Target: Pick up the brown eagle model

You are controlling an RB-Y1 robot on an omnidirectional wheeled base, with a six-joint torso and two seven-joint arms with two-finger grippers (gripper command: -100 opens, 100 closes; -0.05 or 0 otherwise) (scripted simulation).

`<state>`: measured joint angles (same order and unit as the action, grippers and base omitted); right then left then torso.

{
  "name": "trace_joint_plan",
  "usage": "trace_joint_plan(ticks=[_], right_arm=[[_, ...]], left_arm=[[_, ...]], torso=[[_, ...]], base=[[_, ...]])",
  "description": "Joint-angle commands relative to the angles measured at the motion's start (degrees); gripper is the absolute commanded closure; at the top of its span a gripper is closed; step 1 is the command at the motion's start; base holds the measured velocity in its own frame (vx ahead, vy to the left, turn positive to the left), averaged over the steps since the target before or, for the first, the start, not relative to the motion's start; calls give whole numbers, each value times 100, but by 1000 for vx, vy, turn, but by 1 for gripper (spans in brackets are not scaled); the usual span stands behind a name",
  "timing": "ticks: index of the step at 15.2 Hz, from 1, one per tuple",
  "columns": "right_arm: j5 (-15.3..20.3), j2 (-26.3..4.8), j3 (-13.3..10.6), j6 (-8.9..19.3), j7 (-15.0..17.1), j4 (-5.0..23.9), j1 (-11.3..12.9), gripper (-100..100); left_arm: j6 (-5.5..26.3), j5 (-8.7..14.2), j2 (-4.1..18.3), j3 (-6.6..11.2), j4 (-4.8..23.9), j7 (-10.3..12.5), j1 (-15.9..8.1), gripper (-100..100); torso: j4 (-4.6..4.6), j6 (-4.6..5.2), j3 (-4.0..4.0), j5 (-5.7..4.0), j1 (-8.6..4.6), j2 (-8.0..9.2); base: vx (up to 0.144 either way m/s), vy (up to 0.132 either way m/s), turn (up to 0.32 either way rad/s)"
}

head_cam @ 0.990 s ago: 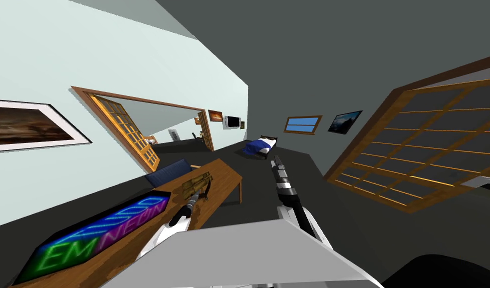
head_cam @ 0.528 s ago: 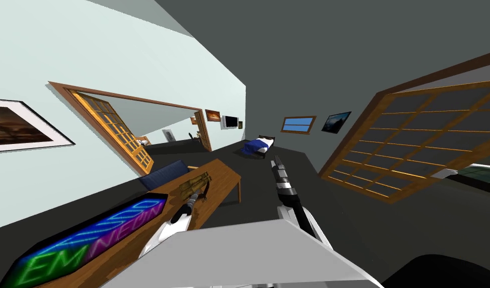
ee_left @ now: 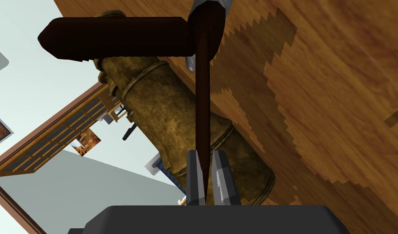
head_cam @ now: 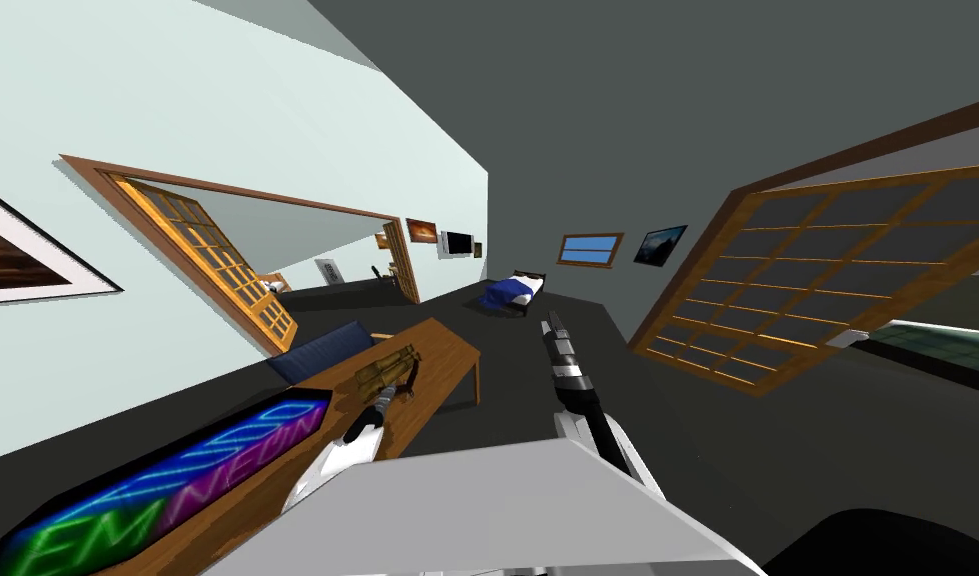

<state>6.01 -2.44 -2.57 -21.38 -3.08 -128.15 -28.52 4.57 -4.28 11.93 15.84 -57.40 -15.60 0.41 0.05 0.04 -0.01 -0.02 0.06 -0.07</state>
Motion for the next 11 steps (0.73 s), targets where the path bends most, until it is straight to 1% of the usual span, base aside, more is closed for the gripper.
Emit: trace_joint_plan(ticks=[1, 2, 3, 5, 10, 11], right_arm=[[0, 0, 0, 0, 0, 0, 0, 0], [0, 0, 0, 0, 0, 0, 0, 0], [0, 0, 0, 0, 0, 0, 0, 0], [0, 0, 0, 0, 0, 0, -1, 0], [0, 0, 0, 0, 0, 0, -1, 0], [0, 0, 0, 0, 0, 0, -1, 0]], left_arm=[[0, 0, 0, 0, 0, 0, 0, 100], [-6, 0, 0, -2, -7, 0, -9, 100], [71, 51, 11, -121, -243, 6, 141, 100], [136, 107, 28, -242, -456, 14, 285, 100], [299, 245, 72, -544, -989, 35, 647, 100], [254, 215, 67, -472, -853, 32, 559, 100]], torso=[[0, 0, 0, 0, 0, 0], [-5, -5, -3, 2, 1, -1], [-6, -6, -4, 2, 2, -1], [-7, -14, -6, -1, -2, -7], [-6, -9, -7, -2, -7, -10], [-5, -9, -7, -2, -7, -10]], base=[[3, 1, -16], [0, 0, 0], [16, -7, 100], [39, -19, 150], [34, -17, 94], [19, -10, 37]])
